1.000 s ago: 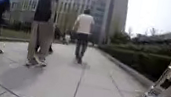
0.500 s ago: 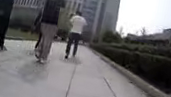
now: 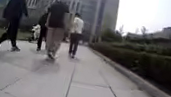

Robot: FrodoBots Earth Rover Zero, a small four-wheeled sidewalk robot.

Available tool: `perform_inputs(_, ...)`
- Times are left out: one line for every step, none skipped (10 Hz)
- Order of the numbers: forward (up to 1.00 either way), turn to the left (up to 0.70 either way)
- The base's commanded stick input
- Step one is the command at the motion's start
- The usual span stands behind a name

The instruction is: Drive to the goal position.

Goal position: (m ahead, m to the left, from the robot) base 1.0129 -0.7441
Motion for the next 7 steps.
perform_inputs(0.70, -0.35)
perform_inputs(0.70, -0.35)
perform_inputs(0.70, -0.35)
perform_inputs(0.70, -0.35)
perform_inputs(0.70, -0.35)
perform_inputs(0.70, -0.35)
perform_inputs(0.70, -0.35)
